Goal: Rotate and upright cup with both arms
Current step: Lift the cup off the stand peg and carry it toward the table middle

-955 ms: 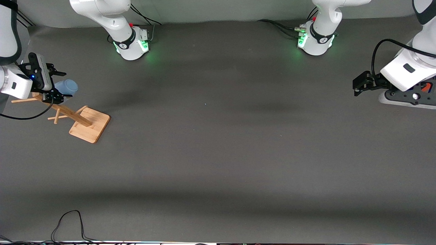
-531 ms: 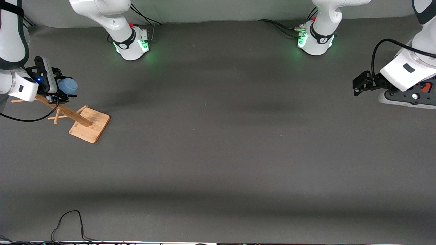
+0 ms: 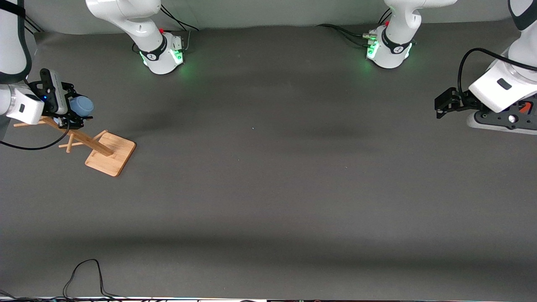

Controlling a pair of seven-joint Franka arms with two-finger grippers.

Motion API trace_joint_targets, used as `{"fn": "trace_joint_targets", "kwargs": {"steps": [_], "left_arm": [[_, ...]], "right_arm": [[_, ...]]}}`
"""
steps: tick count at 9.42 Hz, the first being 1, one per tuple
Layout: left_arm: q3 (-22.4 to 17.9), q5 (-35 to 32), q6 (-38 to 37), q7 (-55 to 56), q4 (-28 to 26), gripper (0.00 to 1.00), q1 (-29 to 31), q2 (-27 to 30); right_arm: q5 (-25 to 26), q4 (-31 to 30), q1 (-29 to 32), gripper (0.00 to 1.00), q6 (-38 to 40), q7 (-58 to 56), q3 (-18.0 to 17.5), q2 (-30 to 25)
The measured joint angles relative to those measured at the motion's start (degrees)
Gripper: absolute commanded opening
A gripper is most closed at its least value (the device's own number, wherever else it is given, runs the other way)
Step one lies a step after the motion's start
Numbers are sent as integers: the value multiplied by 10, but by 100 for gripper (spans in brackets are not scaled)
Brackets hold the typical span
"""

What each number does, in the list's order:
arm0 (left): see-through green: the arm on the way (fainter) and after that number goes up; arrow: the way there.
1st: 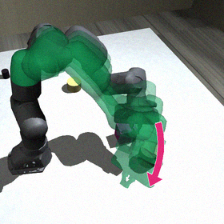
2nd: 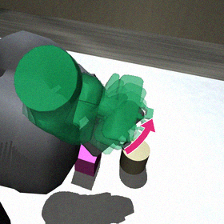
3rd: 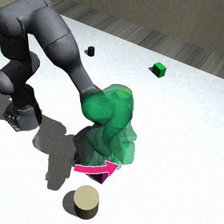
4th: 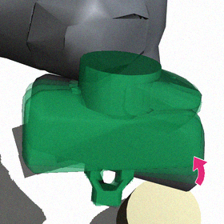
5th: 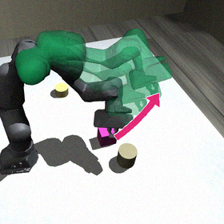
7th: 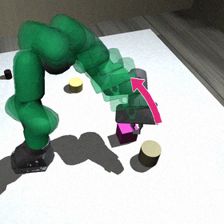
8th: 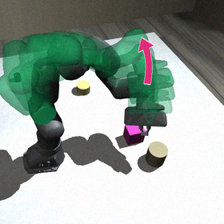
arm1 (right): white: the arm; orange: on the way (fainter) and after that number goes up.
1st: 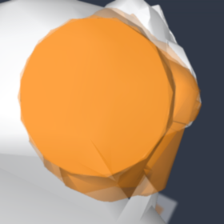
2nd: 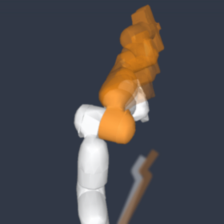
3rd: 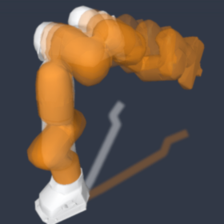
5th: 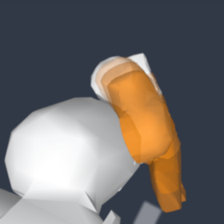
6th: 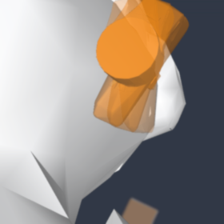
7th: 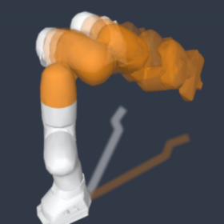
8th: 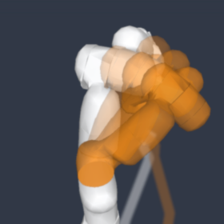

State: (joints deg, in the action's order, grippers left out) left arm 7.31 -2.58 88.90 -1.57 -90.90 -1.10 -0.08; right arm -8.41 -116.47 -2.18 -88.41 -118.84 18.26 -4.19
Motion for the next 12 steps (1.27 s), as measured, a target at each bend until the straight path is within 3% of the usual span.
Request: {"fn": "trace_joint_targets", "kwargs": {"steps": [3, 7, 9, 12], "left_arm": [[-2, 1, 1, 0, 0, 100, 1, 0], [-1, 2, 0, 0, 0, 100, -1, -4], [-3, 3, 0, 0, 0, 100, 1, -9], [-4, 3, -4, 0, -1, 100, 2, -23]], "right_arm": [[-35, 51, -12, 40, 51, 63, -7, -1], [-96, 114, -126, 40, 63, 294, -13, 9], [-123, 172, -199, 40, 50, 442, -16, 58], [-149, 252, -298, 40, -46, 660, -18, 182]]}}
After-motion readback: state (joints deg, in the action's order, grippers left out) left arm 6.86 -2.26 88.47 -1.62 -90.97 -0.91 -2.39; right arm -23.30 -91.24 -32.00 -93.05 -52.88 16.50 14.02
